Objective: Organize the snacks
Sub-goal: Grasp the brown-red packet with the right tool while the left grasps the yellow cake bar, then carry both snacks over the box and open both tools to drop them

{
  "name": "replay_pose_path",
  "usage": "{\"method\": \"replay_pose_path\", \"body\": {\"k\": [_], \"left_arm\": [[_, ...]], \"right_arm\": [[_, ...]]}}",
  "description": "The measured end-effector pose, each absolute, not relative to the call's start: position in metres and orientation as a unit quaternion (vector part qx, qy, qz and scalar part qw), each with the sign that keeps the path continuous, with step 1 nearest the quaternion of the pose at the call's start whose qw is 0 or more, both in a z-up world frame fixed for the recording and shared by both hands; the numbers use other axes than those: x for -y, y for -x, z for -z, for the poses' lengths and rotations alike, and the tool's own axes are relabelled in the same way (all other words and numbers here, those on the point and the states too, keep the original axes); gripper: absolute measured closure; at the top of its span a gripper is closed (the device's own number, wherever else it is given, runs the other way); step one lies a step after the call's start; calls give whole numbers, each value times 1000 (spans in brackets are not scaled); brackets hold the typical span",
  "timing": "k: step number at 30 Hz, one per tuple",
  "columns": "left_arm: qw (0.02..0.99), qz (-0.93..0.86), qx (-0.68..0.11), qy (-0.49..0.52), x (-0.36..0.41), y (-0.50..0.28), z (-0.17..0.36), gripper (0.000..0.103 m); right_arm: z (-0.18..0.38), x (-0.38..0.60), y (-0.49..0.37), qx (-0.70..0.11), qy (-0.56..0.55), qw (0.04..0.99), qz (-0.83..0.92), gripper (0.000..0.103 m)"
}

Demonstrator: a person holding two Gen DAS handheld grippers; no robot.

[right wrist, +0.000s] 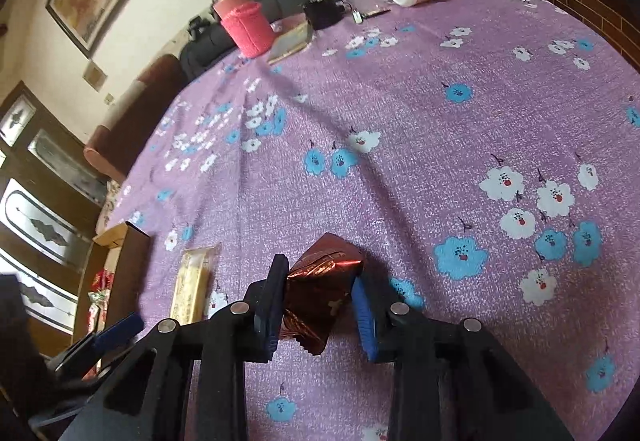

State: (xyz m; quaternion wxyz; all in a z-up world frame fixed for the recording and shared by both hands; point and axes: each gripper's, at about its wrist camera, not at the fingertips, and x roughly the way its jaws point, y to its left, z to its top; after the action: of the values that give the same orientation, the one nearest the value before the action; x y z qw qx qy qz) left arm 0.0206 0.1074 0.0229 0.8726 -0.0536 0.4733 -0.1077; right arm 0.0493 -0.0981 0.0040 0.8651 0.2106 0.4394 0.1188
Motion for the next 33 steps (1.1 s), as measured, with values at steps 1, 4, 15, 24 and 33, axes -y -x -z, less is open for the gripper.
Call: {"method": "replay_pose_path", "body": {"k": [1,4,15,24,33], "left_arm": [[873,107,-474,46,-104,-25,-21,27],[874,101,-475,15,-90,-38,-13,28],[885,85,-458,6,-95,-32,-18,71],[905,68,-405,112,-175,34,-73,70],[904,-23,-388,180,-289,77,-78,70]], "right_arm": [[-4,100,-48,-437,-214,865,-121,70],[-4,102,-47,-435,-214,865,-128,71],[-11,103,-41,-415,-218,871,-145,71],[-20,86,-31,-400,-201,879,-166,71],[-64,-17,2,-402,-138,862,-275,70]]}}
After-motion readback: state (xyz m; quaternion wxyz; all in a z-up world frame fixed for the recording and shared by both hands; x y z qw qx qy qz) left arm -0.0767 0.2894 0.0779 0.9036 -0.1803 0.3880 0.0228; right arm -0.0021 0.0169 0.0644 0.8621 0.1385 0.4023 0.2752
